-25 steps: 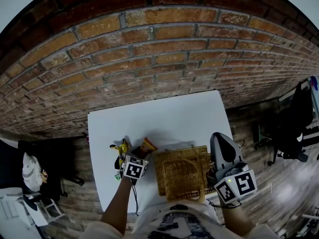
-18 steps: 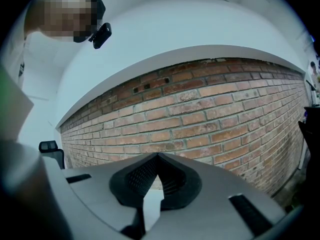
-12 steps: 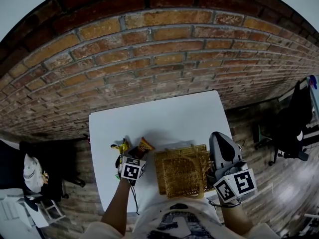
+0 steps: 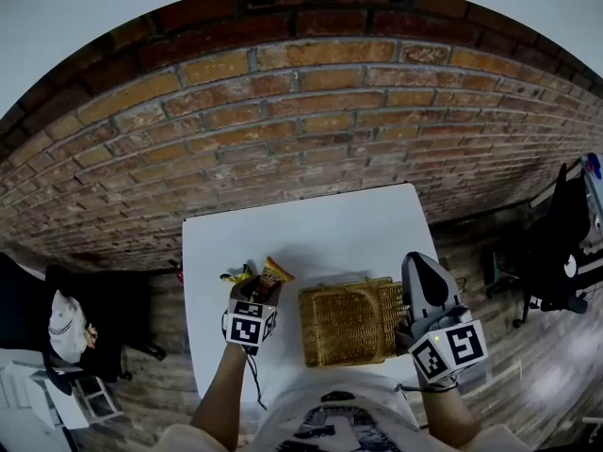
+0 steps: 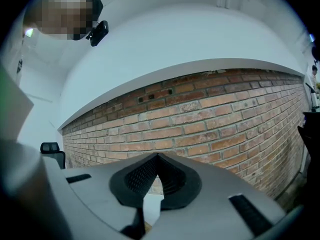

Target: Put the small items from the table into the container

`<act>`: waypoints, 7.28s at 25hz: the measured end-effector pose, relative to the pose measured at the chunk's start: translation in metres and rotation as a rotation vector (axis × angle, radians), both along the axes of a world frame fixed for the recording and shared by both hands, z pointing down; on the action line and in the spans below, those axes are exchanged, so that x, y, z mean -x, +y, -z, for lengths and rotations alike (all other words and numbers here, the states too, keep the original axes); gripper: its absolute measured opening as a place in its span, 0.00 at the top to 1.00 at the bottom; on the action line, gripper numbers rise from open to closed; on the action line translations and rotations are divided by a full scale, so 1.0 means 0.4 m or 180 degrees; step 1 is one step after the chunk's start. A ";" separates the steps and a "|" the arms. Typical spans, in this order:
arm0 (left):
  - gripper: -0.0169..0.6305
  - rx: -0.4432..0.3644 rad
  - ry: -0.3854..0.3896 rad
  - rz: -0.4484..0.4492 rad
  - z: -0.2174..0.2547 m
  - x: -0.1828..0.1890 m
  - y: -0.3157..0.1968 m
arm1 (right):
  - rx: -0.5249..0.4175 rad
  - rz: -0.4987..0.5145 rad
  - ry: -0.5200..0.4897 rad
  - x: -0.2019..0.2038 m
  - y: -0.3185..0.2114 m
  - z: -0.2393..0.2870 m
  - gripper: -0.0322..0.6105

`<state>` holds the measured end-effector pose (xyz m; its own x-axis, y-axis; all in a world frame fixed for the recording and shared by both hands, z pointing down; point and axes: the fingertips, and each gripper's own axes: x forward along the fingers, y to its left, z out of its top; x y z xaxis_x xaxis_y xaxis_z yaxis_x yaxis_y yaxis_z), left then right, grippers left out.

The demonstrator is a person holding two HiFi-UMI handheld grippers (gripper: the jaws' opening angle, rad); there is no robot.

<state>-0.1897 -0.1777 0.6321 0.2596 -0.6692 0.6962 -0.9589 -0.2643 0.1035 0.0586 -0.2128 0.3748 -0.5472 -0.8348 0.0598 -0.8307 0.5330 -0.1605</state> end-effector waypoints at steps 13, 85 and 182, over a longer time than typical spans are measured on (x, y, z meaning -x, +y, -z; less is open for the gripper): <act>0.61 -0.0530 0.0011 0.0148 0.279 -0.042 0.103 | -0.0187 0.0190 -0.0066 0.011 0.122 0.080 0.92; 0.61 -0.0671 0.0653 -0.0714 0.435 -0.414 0.194 | -0.0149 -0.0010 -0.0165 -0.059 0.169 0.066 0.92; 0.90 -0.1882 0.0127 0.0468 0.724 -0.418 0.325 | -0.0161 0.0916 -0.0268 -0.135 0.301 0.094 0.92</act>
<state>-0.0225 -0.0477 0.3426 0.1534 -0.9702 0.1873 -0.9881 -0.1532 0.0161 0.1124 -0.0923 0.3371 -0.7631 -0.6454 -0.0336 -0.6292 0.7538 -0.1896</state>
